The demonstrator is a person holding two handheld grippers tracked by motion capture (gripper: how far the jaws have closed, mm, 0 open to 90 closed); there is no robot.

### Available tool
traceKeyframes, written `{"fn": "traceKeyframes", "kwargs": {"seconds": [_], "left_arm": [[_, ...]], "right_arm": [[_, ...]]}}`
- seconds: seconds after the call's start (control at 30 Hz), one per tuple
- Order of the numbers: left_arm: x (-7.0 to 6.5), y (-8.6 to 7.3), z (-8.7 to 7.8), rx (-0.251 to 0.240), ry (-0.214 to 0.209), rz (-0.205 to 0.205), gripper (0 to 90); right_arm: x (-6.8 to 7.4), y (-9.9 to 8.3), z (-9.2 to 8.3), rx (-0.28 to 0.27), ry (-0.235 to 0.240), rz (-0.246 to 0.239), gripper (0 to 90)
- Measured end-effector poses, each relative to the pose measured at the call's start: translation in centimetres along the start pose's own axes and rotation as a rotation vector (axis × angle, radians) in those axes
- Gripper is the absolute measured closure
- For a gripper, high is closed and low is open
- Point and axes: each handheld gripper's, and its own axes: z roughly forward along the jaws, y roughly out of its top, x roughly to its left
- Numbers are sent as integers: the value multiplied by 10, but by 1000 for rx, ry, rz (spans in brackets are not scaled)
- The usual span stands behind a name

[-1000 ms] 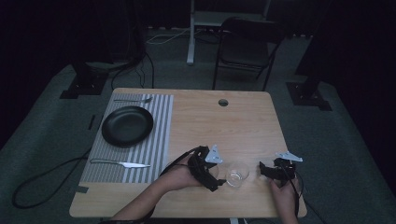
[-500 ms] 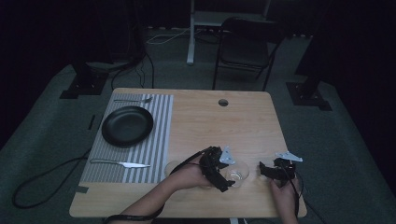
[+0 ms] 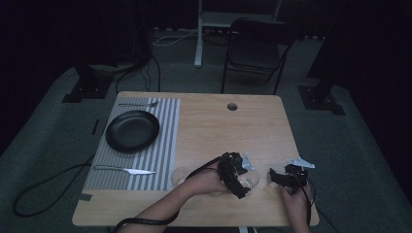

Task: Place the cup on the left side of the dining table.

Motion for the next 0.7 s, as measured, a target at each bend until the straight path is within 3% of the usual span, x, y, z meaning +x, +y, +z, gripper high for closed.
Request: {"fn": "traceKeyframes", "kwargs": {"seconds": [0.47, 0.7], "left_arm": [[1, 14, 23, 74, -11, 3, 56], [4, 21, 32, 127, 3, -9, 57]], "right_arm": [[0, 0, 0, 0, 0, -1, 117], [0, 0, 0, 0, 0, 0, 117]]}}
